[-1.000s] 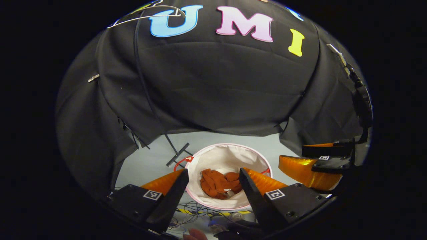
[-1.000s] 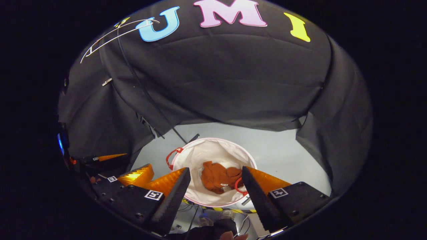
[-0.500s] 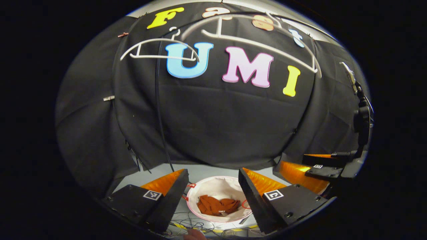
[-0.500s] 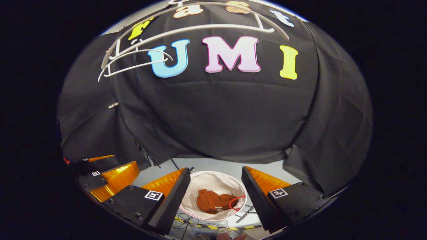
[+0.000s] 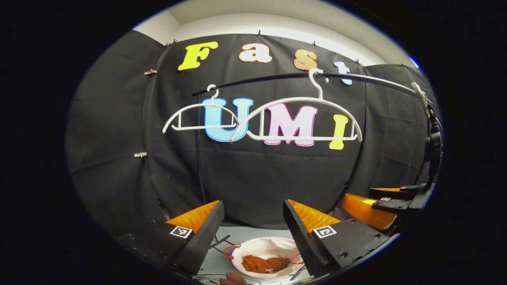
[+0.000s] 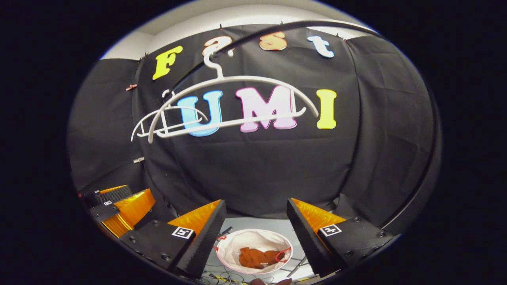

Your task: Grasp the clothes on the hanger with both hands and then place them into the laundry hamper below.

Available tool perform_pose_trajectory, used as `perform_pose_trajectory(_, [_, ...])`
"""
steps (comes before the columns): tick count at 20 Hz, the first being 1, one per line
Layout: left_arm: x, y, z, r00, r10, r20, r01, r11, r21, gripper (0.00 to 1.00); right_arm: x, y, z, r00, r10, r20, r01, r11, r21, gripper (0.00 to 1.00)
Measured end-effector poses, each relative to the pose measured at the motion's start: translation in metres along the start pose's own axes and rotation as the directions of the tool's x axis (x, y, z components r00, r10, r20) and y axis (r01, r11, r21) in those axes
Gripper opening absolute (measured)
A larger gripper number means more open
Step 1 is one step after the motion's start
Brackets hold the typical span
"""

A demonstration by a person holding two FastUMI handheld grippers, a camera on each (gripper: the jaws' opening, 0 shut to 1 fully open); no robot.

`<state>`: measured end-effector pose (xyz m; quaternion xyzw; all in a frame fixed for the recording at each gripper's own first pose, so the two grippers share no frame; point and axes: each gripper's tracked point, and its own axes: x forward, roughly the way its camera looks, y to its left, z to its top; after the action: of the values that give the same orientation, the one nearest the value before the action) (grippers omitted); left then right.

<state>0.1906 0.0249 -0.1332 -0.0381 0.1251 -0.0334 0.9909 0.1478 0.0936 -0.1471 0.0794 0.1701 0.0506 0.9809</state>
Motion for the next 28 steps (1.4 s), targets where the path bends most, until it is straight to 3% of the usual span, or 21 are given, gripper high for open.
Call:
perform_pose_trajectory(6, [-0.043,-0.005,0.058,0.993,-0.01,0.116,0.009,1.0,0.015,0.95,-0.051,-0.01,0.08,0.981,-0.013,0.195,0.023,0.999,-0.049,0.98])
perform_pose_trajectory(12, [-0.076,-0.005,0.102,0.974,0.018,0.225,-0.027,0.999,0.034,0.94,-0.088,0.001,0.12,0.954,0.021,0.301,-0.006,0.999,-0.049,0.98])
perform_pose_trajectory(15, [-0.091,-0.011,0.116,0.963,0.024,0.267,-0.037,0.998,0.043,0.94,-0.104,0.003,0.132,0.937,0.038,0.346,-0.014,0.997,-0.073,1.0])
perform_pose_trajectory(17, [-0.097,-0.016,0.117,0.963,0.019,0.267,-0.032,0.998,0.046,0.94,-0.111,0.004,0.134,0.934,0.048,0.354,-0.025,0.997,-0.067,0.93])
perform_pose_trajectory(19, [-0.1,-0.018,0.12,0.963,0.021,0.267,-0.039,0.997,0.061,0.95,-0.114,0.003,0.138,0.931,0.046,0.363,-0.024,0.998,-0.063,0.98])
perform_pose_trajectory(26, [-0.107,-0.025,0.118,0.97,0.005,0.243,-0.02,0.998,0.059,0.94,-0.121,0.0,0.147,0.92,0.039,0.391,-0.017,0.998,-0.06,1.0])
perform_pose_trajectory(27, [-0.107,-0.025,0.116,0.971,0.004,0.24,-0.021,0.998,0.066,0.94,-0.122,0.0,0.145,0.92,0.036,0.39,-0.016,0.998,-0.055,0.93])
perform_pose_trajectory(28, [-0.107,-0.026,0.115,0.971,0.002,0.239,-0.02,0.997,0.073,0.94,-0.121,0.0,0.144,0.921,0.037,0.387,-0.018,0.998,-0.053,0.98])
